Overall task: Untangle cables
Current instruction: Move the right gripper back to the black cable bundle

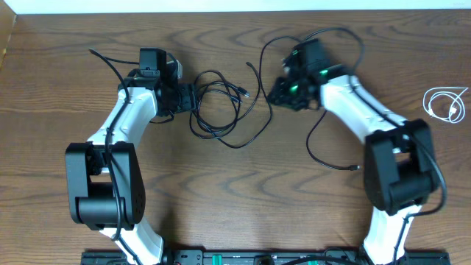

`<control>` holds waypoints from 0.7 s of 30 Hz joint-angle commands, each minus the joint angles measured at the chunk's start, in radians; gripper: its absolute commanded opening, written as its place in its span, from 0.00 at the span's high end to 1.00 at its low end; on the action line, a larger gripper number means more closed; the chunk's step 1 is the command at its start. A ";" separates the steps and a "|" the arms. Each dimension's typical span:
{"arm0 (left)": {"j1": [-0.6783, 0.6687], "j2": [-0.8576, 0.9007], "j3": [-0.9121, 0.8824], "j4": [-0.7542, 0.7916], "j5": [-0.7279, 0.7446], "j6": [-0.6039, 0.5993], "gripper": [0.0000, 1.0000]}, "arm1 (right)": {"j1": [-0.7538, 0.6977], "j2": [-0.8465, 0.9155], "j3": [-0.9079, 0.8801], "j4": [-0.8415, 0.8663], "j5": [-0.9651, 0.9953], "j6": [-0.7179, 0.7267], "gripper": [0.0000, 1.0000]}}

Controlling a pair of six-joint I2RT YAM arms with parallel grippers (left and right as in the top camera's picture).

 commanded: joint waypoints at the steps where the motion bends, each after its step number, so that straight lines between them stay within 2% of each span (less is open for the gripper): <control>1: 0.002 0.009 0.000 -0.002 -0.006 -0.002 0.32 | 0.074 0.057 0.003 -0.002 0.049 0.134 0.64; 2: 0.002 0.009 0.000 -0.002 -0.006 -0.002 0.32 | 0.100 0.073 0.003 -0.002 0.063 0.142 0.51; 4: 0.002 0.009 0.000 -0.002 -0.006 -0.002 0.32 | 0.119 0.084 0.003 -0.002 0.091 0.142 0.44; 7: 0.002 0.009 0.000 -0.002 -0.006 -0.002 0.32 | 0.125 0.087 0.003 -0.003 0.100 0.171 0.50; 13: 0.002 0.009 0.000 -0.002 -0.006 -0.002 0.32 | 0.103 0.087 0.003 0.008 0.096 0.155 0.55; 18: 0.002 0.009 0.000 -0.002 -0.006 -0.002 0.32 | 0.085 0.087 0.003 0.110 -0.109 0.035 0.55; 21: 0.002 0.009 0.000 -0.002 -0.006 -0.002 0.32 | 0.085 0.087 0.003 0.190 -0.184 0.014 0.55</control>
